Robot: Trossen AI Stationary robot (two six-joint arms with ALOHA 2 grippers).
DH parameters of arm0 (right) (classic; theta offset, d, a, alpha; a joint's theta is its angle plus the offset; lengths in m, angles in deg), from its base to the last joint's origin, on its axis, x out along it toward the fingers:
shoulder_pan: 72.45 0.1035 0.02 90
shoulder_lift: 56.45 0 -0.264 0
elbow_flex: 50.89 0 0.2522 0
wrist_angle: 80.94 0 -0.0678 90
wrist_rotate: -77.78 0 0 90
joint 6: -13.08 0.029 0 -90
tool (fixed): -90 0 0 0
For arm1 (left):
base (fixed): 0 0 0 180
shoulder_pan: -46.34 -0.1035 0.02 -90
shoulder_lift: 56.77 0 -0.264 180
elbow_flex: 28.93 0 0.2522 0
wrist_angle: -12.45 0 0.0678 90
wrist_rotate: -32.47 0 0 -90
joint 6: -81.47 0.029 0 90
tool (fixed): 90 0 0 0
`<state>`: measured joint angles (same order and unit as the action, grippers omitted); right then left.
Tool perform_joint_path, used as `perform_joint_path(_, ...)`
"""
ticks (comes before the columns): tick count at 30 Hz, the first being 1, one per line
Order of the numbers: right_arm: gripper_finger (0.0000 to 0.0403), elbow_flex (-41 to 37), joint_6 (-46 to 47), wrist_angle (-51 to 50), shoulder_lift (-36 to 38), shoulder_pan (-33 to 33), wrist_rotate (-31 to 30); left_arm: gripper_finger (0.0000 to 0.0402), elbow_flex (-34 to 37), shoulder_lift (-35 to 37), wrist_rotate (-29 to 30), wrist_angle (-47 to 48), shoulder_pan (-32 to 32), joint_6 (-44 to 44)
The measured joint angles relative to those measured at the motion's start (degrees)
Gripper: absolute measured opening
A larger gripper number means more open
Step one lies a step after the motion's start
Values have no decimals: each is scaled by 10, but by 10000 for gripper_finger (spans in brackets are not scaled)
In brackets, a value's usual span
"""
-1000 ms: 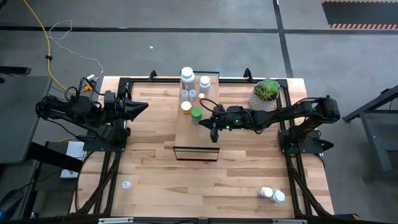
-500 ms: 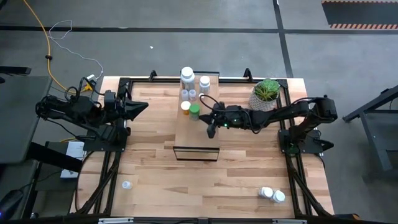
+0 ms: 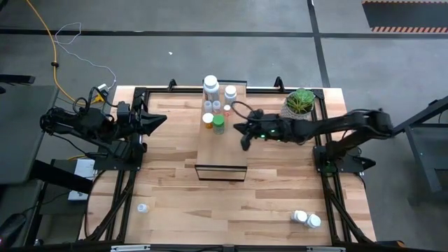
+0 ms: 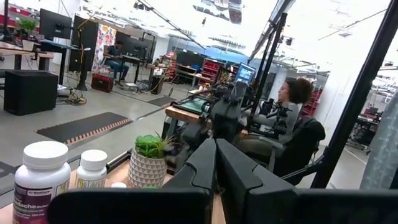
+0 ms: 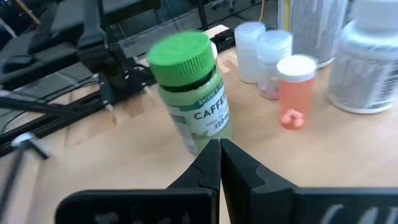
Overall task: Pick and place medicine bottles onto shelf by color
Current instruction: Put the transparent medicine bottle on the shelf
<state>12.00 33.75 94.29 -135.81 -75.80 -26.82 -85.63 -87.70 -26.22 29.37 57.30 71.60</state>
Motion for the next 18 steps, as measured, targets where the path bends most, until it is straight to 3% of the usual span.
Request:
perform_joint_path(6,0,0,6,-134,139,25,66,8,0,0,0,1,0,0)
perform_joint_path(10,0,0,40,-154,203,55,124,14,0,0,0,3,0,4)
perform_joint_path(18,0,0,39,-147,257,115,125,21,0,-5,0,5,0,69)
